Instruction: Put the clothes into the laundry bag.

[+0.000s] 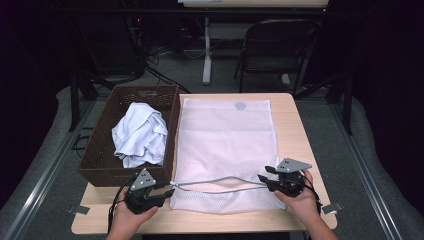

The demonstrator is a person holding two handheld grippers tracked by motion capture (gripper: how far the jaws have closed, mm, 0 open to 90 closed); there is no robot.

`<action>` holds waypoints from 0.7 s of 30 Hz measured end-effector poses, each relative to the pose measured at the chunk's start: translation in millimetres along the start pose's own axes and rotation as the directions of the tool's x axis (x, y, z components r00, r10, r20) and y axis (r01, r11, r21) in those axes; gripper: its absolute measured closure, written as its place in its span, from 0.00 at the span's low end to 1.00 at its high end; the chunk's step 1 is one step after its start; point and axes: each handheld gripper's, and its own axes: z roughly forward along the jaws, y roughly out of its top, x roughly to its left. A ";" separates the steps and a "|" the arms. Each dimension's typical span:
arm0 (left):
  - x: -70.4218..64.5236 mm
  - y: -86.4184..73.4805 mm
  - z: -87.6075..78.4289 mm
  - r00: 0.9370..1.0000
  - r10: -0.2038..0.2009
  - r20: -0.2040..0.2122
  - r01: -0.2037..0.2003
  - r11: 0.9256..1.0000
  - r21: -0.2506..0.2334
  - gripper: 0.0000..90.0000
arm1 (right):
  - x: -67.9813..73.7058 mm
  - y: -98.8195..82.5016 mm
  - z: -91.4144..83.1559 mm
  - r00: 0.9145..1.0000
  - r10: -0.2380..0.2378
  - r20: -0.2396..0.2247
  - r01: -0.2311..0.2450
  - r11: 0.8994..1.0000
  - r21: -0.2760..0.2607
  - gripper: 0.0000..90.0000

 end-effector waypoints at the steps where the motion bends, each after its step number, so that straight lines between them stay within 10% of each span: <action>1: 0.0 -0.7 0.4 1.000 0.003 0.001 -0.003 1.000 0.001 0.59 | 0.8 0.0 -0.5 1.000 -0.003 0.001 0.003 1.000 -0.012 0.62; 8: -1.5 -2.2 0.4 1.000 0.013 -0.027 -0.013 1.000 -0.007 0.54 | 4.5 -1.3 1.4 0.999 -0.040 0.025 0.041 0.999 -0.030 0.54; 21: 0.9 -2.1 0.9 0.999 -0.031 -0.026 0.032 0.999 0.010 0.45 | -8.5 -7.4 3.7 0.995 0.068 0.069 -0.069 0.997 0.018 0.36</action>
